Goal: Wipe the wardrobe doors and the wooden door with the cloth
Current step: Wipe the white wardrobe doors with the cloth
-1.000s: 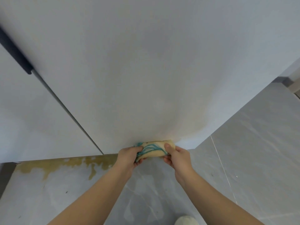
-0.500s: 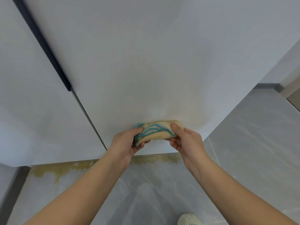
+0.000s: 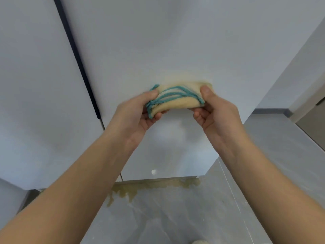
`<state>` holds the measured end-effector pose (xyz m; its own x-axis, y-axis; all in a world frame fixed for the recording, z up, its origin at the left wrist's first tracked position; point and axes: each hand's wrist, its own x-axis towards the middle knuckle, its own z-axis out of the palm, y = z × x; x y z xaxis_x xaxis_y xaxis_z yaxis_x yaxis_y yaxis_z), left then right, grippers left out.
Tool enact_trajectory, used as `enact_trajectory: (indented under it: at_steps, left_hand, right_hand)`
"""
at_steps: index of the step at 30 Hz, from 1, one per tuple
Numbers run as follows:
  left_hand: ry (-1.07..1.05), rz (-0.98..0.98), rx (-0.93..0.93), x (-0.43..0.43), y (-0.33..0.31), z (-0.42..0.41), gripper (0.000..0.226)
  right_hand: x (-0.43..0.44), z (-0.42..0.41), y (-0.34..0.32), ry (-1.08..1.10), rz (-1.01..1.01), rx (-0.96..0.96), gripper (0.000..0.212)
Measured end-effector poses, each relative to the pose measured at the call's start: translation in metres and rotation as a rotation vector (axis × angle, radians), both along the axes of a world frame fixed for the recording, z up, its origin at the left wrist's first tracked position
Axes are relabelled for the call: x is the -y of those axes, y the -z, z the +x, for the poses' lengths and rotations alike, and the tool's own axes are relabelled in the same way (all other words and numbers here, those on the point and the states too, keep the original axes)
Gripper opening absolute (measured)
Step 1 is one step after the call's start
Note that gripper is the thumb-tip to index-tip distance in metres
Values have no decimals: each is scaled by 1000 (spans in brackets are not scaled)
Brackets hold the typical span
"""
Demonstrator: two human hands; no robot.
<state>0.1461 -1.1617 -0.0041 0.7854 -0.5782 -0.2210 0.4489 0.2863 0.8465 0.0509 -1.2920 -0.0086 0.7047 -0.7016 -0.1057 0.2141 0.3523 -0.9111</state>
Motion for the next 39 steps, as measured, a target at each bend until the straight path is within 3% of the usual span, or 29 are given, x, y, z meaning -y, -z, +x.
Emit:
enact_trajectory:
  at_steps: [4, 8, 17, 21, 25, 30, 39]
  left_hand:
    - [-21, -110, 143, 3, -29, -4, 10]
    - [-19, -138, 250, 6, -9, -16, 9]
    - [154, 375, -188, 31, 188, -50, 9]
    - [230, 482, -446, 59, 269, -54, 9]
    - [212, 592, -510, 83, 326, -51, 9]
    - [145, 665, -582, 106, 362, -39, 14]
    - [76, 635, -605, 112, 361, -32, 10]
  right_hand:
    - [2, -1, -29, -56, -63, 168, 16]
    - [7, -13, -12, -124, -62, 244, 14]
    - [30, -77, 190, -72, 249, -270, 22]
    - [56, -87, 273, -57, 385, -488, 18]
    - [75, -79, 334, -40, 422, -664, 15]
    - [90, -48, 369, 48, 404, -792, 6]
    - [86, -33, 363, 206, 371, -761, 14]
